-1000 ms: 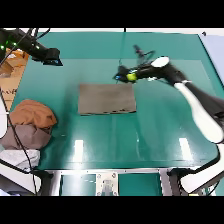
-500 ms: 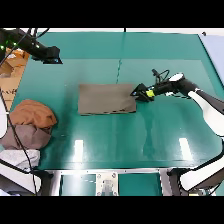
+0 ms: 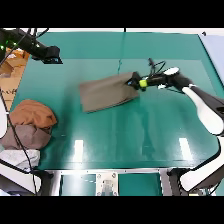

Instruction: Fold the shirts.

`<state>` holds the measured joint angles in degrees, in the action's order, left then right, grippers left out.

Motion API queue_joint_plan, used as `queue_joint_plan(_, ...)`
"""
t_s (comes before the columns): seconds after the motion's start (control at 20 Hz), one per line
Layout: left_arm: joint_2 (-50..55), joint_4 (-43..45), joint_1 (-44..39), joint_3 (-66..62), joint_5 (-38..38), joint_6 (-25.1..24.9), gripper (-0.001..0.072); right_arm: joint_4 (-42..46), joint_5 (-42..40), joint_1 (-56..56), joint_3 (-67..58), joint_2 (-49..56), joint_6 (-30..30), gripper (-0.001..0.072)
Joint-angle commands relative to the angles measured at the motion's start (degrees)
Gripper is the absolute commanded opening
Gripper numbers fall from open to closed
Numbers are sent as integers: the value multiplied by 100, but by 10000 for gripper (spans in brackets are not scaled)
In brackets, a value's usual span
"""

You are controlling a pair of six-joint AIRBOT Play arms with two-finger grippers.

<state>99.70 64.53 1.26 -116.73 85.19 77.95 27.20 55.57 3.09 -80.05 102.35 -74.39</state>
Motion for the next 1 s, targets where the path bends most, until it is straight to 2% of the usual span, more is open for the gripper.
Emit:
queue_joint_plan(0.0, 0, 0, 0, 0, 39, 2, 24, 214, 20, -791, 48, -544, -264, 13)
queue_joint_plan(0.2, 0, 2, 0, 0, 79, 0, 24, 1106, 35, -2448, 763, -1655, -649, 13)
queue_joint_plan(0.4, 0, 2, 0, 2, 74, 0, 24, 1539, -4, -4513, 1991, -2813, -660, 13)
queue_joint_plan(0.75, 0, -2, 0, 2, -68, 0, 24, 1808, -175, -8336, 3543, -3991, -136, 13)
queue_joint_plan(0.95, 0, -9, -2, 2, -68, 2, 23, 1808, -258, -9350, 4266, -4061, 157, 13)
